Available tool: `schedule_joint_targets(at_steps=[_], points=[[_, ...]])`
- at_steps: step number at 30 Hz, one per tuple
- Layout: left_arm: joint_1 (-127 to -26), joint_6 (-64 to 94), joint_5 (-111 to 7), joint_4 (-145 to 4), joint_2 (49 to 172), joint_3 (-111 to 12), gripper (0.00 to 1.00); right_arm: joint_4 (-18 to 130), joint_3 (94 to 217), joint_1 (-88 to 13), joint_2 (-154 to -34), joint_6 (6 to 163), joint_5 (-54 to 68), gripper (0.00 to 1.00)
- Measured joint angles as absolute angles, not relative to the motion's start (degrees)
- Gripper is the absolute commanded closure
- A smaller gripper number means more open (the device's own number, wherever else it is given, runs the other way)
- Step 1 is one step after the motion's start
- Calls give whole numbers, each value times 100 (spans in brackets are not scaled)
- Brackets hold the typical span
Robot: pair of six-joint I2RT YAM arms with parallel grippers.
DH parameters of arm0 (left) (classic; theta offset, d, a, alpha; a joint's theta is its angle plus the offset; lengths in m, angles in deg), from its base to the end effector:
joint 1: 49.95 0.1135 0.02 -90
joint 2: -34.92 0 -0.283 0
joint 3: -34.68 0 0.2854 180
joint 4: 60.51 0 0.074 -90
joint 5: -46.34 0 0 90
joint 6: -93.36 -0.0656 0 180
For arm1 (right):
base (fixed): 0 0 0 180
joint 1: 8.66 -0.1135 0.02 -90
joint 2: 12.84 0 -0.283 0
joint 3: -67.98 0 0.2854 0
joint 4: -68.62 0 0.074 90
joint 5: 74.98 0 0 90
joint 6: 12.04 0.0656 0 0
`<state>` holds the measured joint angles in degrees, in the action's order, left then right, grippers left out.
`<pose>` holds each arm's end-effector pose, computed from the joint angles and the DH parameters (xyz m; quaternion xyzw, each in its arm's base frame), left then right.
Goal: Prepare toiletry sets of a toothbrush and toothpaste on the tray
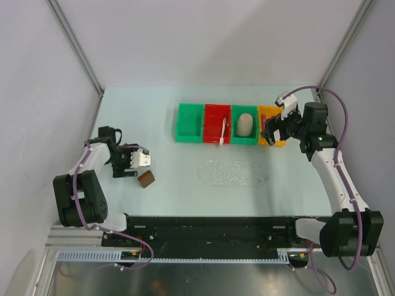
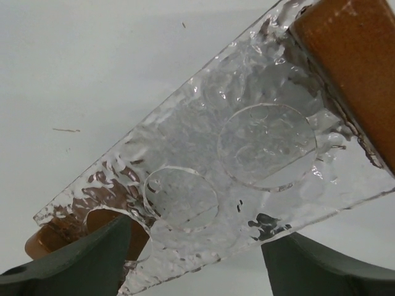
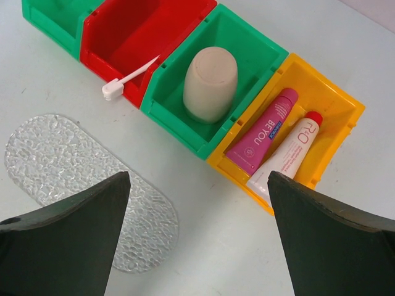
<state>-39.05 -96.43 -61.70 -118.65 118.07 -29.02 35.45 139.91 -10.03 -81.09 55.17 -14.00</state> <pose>0.2834 0.0339 0.1663 0.6996 0.6891 -0.0008 0.1889 0.3134 0.0393 0.3300 -0.2984 0.7913 0.1220 0.5195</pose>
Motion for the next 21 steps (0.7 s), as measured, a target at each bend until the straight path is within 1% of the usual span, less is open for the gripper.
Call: schedule_joint_targets(at_steps=[5, 7, 12, 15, 18, 21], points=[[-3903, -9442, -6201, -11882, 11862, -2900, 29, 3540, 13991, -996, -8172, 5517, -1398, 0], [-3905, -9396, -6214, -11871, 11859, -2896, 31, 3536, 13991, -999, -8189, 5517, -1398, 0], [-3903, -9263, -6358, -11771, 11737, -2765, 42, 3536, 13991, -999, -8224, 5517, -1395, 0], [-3909, -9092, -6524, -11786, 11584, -2662, 47, 3536, 13991, -1001, -8255, 5517, -1389, 0], [-4014, -8821, -6644, -11828, 11403, -2550, 52, 3534, 13991, -1010, -8270, 5517, -1373, 0], [-4285, -8472, -6690, -11847, 11298, -2500, 60, 3536, 13991, -1020, -8272, 5517, -1363, 0]])
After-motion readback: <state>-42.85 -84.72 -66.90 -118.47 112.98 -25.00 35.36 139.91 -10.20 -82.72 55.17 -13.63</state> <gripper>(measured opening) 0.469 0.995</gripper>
